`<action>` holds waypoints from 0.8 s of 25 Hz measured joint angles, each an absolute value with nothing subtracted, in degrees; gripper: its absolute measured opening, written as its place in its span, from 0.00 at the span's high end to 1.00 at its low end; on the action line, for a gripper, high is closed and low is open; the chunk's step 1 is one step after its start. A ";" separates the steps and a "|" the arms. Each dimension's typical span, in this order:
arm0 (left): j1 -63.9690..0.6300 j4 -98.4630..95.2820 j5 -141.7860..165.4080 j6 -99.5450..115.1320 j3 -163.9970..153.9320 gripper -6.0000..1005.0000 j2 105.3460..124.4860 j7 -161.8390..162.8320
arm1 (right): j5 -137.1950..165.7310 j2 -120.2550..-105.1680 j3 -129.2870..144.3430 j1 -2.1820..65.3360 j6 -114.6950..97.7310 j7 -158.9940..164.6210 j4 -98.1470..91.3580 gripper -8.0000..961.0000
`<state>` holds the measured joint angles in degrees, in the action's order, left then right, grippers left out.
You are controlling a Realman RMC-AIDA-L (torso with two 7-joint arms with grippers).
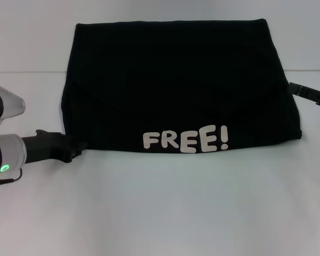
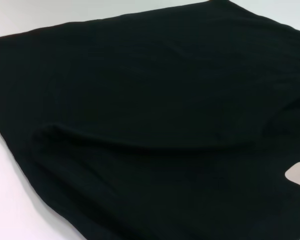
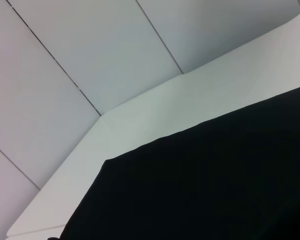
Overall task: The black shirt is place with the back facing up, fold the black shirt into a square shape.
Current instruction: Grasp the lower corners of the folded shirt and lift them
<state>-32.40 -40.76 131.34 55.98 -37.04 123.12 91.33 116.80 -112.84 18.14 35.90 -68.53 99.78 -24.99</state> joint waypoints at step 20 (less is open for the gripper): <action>-33.11 -41.74 132.01 55.91 -36.99 0.93 122.80 91.75 | 126.19 -111.13 24.76 37.50 -62.90 108.14 -25.31 0.30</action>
<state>-33.11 -41.74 132.02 55.91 -36.99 122.80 91.75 126.19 -111.13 24.76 37.50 -62.90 108.14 -25.31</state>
